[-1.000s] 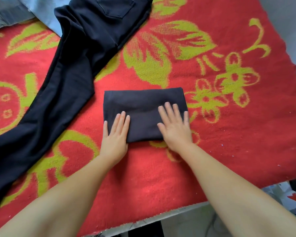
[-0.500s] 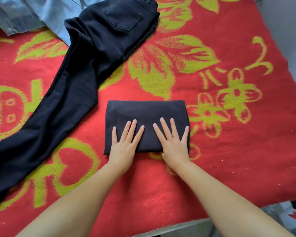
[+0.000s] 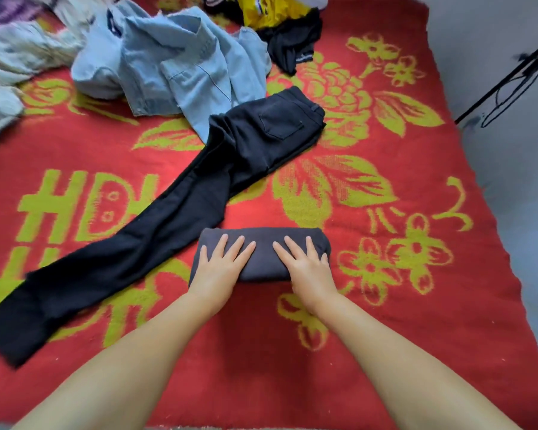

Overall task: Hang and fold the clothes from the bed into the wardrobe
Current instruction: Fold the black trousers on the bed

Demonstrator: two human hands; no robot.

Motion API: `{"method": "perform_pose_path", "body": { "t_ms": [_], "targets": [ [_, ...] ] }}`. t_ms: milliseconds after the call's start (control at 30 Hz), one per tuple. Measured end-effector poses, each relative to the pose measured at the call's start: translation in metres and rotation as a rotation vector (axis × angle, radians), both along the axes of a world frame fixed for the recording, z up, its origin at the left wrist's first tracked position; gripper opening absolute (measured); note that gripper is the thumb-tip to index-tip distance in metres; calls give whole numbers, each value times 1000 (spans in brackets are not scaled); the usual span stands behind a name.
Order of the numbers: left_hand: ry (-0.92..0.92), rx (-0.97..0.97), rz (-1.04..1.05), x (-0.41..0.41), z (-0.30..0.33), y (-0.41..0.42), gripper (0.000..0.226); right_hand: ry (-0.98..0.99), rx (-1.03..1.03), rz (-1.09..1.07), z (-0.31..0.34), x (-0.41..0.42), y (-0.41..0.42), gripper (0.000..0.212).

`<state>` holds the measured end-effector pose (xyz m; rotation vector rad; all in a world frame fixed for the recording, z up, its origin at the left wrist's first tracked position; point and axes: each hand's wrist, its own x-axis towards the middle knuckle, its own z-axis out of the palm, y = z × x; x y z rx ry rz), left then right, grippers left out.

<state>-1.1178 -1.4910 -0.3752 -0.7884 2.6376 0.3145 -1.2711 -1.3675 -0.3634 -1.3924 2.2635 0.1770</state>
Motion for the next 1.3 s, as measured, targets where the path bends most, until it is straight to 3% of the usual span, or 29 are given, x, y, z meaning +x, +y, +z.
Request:
{"method": "perform_pose_path", "body": {
  "t_ms": [200, 433, 600, 900, 1100, 1300],
  "targets": [
    [36, -127, 201, 93, 80, -27, 89, 64, -89, 260, 81, 66, -60, 84],
    [62, -270, 508, 277, 156, -9, 85, 105, -193, 622, 159, 227, -100, 91],
    [65, -326, 778, 436, 190, 74, 95, 103, -265, 883, 193, 383, -72, 89],
    [-103, -345, 1346, 728, 216, 341, 96, 23, -305, 1469, 215, 722, 87, 96],
    [-158, -283, 1612, 820, 202, 463, 97, 5, -254, 1759, 207, 857, 166, 92],
    [-187, -182, 1757, 886, 170, 508, 95, -3, -148, 1914, 171, 952, 197, 94]
  ]
}}
